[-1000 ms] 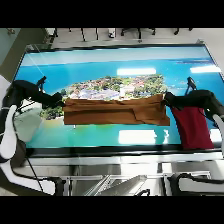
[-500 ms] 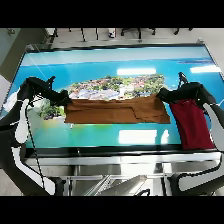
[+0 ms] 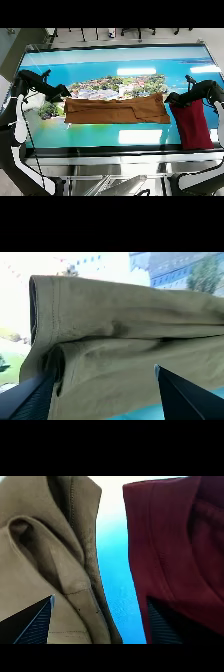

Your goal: Fold the shirts.

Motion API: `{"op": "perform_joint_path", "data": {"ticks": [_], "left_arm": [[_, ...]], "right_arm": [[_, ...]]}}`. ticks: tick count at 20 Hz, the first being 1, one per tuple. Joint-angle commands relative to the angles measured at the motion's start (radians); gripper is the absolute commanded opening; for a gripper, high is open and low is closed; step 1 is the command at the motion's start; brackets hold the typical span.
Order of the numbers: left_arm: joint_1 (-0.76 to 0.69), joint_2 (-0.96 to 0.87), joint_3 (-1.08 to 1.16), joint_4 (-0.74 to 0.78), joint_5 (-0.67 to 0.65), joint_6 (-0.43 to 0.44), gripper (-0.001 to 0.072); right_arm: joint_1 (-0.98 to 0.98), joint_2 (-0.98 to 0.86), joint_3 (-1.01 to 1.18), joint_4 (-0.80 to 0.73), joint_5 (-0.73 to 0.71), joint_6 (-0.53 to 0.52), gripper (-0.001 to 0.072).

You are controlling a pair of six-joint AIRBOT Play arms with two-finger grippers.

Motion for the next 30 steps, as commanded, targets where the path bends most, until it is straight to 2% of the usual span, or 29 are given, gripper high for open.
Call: {"op": "perform_joint_path", "data": {"ticks": [1, 6, 7, 9, 10, 12, 13, 14, 16, 17, 22, 30], "left_arm": [[0.010, -0.001, 0.143, 0.000, 0.093, -0.033, 0.0705], [-0.013, 0.035, 0.190, -0.001, 0.097, -0.034, 0.0703], [-0.019, 0.041, 0.190, -0.001, 0.100, -0.034, 0.0650], [-0.040, 0.056, 0.174, -0.002, 0.095, -0.033, 0.0343], [-0.051, 0.072, 0.143, -0.002, 0.073, -0.032, 0.0289], [-0.081, 0.099, 0.082, -0.001, 0.027, -0.021, 0.0287], [-0.097, 0.108, 0.060, -0.002, 0.019, -0.018, 0.0086], [-0.116, 0.111, 0.046, -0.002, 0.018, 0.002, 0.0012], [-0.169, 0.106, 0.045, -0.001, 0.019, 0.002, 0.0012], [-0.200, 0.105, 0.045, -0.001, 0.011, 0.002, 0.0012], [-0.391, 0.082, 0.045, 0.009, -0.187, 0.002, 0.0011], [-0.689, -0.219, 0.090, -0.003, -0.366, -0.005, 0.0011]], "right_arm": [[-0.010, -0.041, 0.004, 0.090, -0.027, -0.103, 0.0654], [-0.006, -0.106, 0.004, 0.201, -0.034, -0.161, 0.0645], [-0.002, -0.116, 0.004, 0.202, -0.034, -0.161, 0.0645], [0.008, -0.134, 0.004, 0.205, -0.035, -0.161, 0.0644], [0.014, -0.147, 0.004, 0.206, -0.035, -0.160, 0.0638], [0.025, -0.169, 0.004, 0.206, -0.043, -0.160, 0.0426], [0.031, -0.178, 0.004, 0.206, -0.042, -0.160, 0.0421], [0.034, -0.182, 0.004, 0.205, -0.041, -0.160, 0.0282], [0.034, -0.182, 0.005, 0.206, -0.045, -0.161, 0.0059], [0.034, -0.182, 0.010, 0.205, -0.056, -0.160, 0.0021], [0.034, -0.097, 0.052, 0.205, -0.104, -0.146, 0.0019], [0.035, 0.220, 0.170, 0.263, -0.313, -0.093, 0.0020]]}}
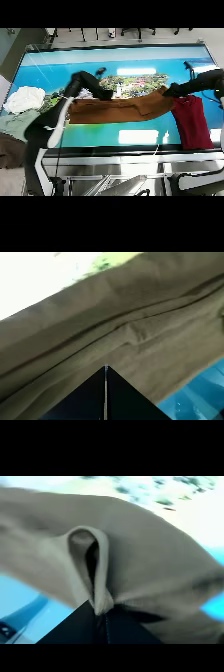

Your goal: Fold the shirts.

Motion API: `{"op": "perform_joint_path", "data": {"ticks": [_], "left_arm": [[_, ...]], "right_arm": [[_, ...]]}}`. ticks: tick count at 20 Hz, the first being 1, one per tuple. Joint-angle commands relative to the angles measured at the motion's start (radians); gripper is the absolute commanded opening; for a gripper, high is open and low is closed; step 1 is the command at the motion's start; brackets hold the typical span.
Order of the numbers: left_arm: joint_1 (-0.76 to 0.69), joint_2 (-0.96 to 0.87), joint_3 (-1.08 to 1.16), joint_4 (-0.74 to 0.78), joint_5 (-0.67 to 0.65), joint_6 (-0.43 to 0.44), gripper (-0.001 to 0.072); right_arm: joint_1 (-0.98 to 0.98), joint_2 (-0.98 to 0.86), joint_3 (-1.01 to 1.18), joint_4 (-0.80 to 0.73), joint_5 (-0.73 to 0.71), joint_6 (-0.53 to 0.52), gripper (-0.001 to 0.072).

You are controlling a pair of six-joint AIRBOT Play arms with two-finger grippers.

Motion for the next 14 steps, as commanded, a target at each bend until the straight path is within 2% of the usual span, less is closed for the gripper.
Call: {"op": "perform_joint_path", "data": {"ticks": [1, 3, 5, 9, 12, 14], "left_arm": [[-0.125, -0.140, 0.074, -0.008, -0.084, -0.015, 0.0011], [-0.171, -0.193, 0.132, -0.008, -0.094, -0.029, 0.0011], [-0.207, -0.195, 0.112, -0.012, -0.170, -0.047, 0.0011], [-0.231, -0.195, 0.083, -0.113, -0.232, -0.051, 0.0011], [-0.194, -0.154, 0.083, -0.179, -0.191, -0.051, 0.0011], [-0.138, -0.089, 0.083, -0.188, -0.107, -0.051, 0.0011]], "right_arm": [[0.001, 0.137, 0.070, 0.060, -0.107, 0.036, 0.0019], [0.005, 0.179, 0.123, 0.066, -0.151, 0.049, 0.0020], [0.019, 0.203, 0.166, 0.067, -0.173, 0.071, 0.0020], [0.076, 0.204, 0.183, 0.063, -0.182, 0.100, 0.0020], [0.088, 0.195, 0.183, 0.054, -0.182, 0.119, 0.0020], [0.088, 0.192, 0.183, 0.047, -0.182, 0.142, 0.0020]]}}
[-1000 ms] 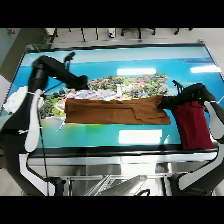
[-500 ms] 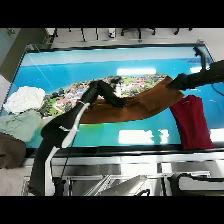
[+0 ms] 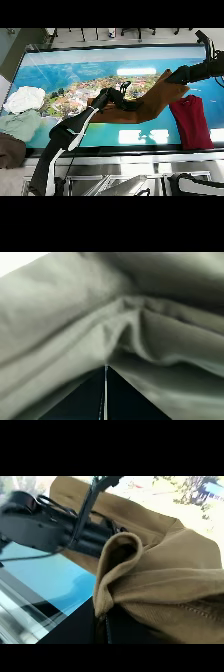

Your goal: Fold the shirts.

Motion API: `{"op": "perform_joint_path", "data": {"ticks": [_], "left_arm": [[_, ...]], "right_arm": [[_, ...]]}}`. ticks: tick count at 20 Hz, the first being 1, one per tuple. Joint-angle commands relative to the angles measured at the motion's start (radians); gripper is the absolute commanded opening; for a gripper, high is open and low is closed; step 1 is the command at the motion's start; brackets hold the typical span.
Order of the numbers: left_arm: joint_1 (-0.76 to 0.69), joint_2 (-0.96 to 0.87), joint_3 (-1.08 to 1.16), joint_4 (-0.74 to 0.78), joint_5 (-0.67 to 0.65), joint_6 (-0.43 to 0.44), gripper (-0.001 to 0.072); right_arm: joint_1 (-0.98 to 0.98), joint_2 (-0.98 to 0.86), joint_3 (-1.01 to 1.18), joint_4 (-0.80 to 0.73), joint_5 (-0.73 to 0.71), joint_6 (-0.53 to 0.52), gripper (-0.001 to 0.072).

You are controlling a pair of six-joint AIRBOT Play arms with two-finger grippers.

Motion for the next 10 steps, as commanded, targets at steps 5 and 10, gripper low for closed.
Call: {"op": "perform_joint_path", "data": {"ticks": [5, 10], "left_arm": [[0.310, 0.351, 0.001, -0.043, 0.359, 0.054, 0.0011], [0.673, 0.692, 0.000, -0.043, 0.423, 0.064, 0.0011]], "right_arm": [[0.113, -0.021, 0.003, -0.005, 0.063, 0.087, 0.0020], [0.548, -0.163, 0.003, 0.006, 0.463, 0.195, 0.0021]]}}
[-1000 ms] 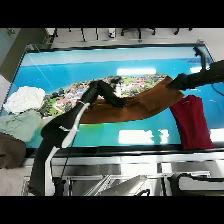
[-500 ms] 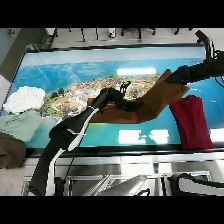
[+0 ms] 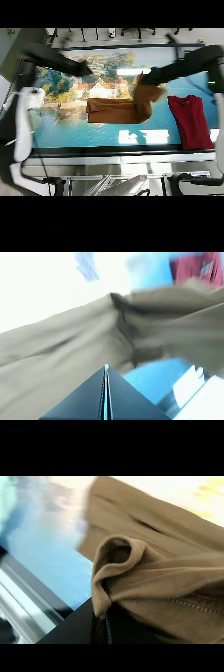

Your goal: Fold the shirts.

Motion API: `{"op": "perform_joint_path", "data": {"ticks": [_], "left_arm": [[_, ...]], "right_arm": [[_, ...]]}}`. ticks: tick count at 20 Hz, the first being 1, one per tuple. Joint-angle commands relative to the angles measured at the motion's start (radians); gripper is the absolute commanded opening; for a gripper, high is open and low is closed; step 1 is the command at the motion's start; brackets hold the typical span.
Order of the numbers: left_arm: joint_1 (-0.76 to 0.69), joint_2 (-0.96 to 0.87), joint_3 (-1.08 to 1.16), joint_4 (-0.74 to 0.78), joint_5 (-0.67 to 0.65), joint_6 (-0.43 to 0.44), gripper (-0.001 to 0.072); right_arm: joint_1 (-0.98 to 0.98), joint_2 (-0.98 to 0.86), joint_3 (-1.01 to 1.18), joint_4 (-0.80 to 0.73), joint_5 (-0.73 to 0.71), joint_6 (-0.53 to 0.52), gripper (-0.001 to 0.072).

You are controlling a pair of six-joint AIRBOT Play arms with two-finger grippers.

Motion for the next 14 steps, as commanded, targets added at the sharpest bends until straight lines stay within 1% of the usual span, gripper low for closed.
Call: {"op": "perform_joint_path", "data": {"ticks": [1, 2, 3, 4, 5, 6, 7, 9, 12, 14], "left_arm": [[0.238, 0.225, -0.001, -0.001, 0.067, 0.010, 0.0011], [0.290, 0.270, -0.001, -0.001, 0.079, 0.010, 0.0011], [0.326, 0.306, -0.002, -0.001, 0.101, 0.015, 0.0011], [0.359, 0.347, -0.019, -0.002, 0.116, 0.026, 0.0011], [0.385, 0.390, -0.060, -0.002, 0.113, 0.039, 0.0011], [0.402, 0.429, -0.104, -0.002, 0.103, 0.059, 0.0011], [0.415, 0.466, -0.153, -0.002, 0.085, 0.076, 0.0011], [0.435, 0.542, -0.264, -0.002, 0.032, 0.117, 0.0011], [0.458, 0.619, -0.401, -0.002, -0.049, 0.142, 0.0011], [0.480, 0.645, -0.458, -0.003, -0.076, 0.149, 0.0011]], "right_arm": [[0.338, -0.149, 0.000, 0.008, 0.416, 0.074, 0.0021], [0.447, -0.231, 0.000, 0.009, 0.579, 0.074, 0.0025], [0.539, -0.317, 0.000, 0.010, 0.721, 0.094, 0.0200], [0.620, -0.409, 0.002, 0.010, 0.837, 0.130, 0.0565], [0.671, -0.476, 0.002, 0.010, 0.871, 0.170, 0.0664], [0.684, -0.501, 0.002, 0.010, 0.846, 0.190, 0.0664], [0.665, -0.497, 0.002, -0.002, 0.784, 0.189, 0.0662], [0.552, -0.426, 0.002, -0.043, 0.626, 0.185, 0.0573], [0.296, -0.263, 0.001, -0.074, 0.377, 0.185, 0.0575], [0.122, -0.172, 0.001, -0.078, 0.235, 0.186, 0.0576]]}}
